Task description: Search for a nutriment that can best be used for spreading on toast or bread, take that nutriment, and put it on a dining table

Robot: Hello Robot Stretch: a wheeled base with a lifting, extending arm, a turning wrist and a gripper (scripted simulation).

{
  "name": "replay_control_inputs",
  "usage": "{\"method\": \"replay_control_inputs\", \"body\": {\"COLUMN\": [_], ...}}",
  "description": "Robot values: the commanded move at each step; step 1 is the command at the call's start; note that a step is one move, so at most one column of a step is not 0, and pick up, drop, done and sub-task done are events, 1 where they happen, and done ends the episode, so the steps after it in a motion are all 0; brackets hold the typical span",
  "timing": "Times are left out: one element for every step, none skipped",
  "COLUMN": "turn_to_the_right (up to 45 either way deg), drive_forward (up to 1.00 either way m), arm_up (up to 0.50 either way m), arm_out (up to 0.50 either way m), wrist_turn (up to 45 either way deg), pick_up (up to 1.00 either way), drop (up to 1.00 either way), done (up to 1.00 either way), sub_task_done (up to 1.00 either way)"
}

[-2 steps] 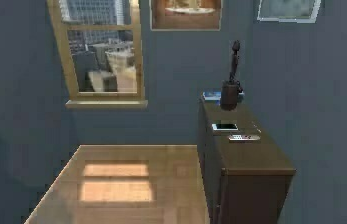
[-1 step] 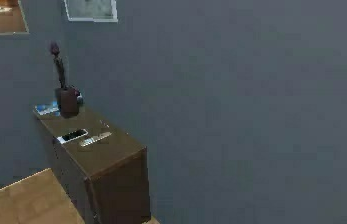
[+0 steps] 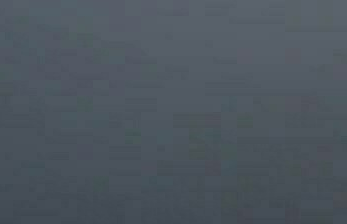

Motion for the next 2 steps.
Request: {"method": "replay_control_inputs", "body": {"turn_to_the_right": [45.0, 18.0], "drive_forward": [0.0, 0.0], "arm_up": [0.0, 0.0], "arm_out": [0.0, 0.0], "wrist_turn": [0.0, 0.0], "pick_up": [0.0, 0.0], "drop": [0.0, 0.0], "done": [0.0, 0.0], "sub_task_done": [0.0, 0.0]}}
